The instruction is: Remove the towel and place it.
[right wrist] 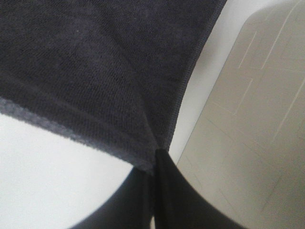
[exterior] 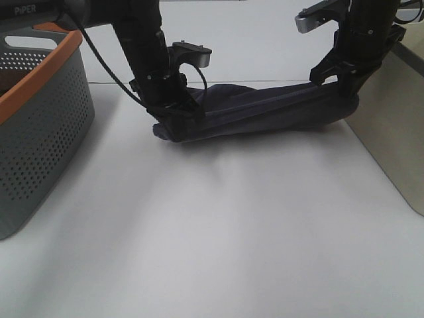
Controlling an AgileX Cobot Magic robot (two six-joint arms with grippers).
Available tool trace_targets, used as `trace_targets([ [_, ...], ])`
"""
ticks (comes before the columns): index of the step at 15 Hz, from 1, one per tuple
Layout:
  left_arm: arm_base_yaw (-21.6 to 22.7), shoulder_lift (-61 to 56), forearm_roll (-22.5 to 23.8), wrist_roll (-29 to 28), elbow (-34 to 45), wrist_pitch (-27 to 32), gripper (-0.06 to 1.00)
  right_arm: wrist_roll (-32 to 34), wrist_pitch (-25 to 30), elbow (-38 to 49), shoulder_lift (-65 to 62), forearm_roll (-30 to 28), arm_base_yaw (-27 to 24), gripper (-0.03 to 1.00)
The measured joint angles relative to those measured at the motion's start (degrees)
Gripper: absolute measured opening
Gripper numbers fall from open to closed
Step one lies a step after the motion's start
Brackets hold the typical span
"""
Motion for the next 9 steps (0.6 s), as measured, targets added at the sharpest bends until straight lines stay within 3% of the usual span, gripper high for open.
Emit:
trace_targets([
  [5, -0.2, -1.4, -0.1, 0.0, 2.6, -0.5, 0.00, 0.2, -0.8, 1.8, -2.0, -0.2, 0.2, 0.00],
  [9, -0.2, -1.4, 0.7, 0.0, 2.6, -0.3, 0.00, 7.5, -4.2, 3.8, -5.3, 1.0, 0.2, 0.00],
])
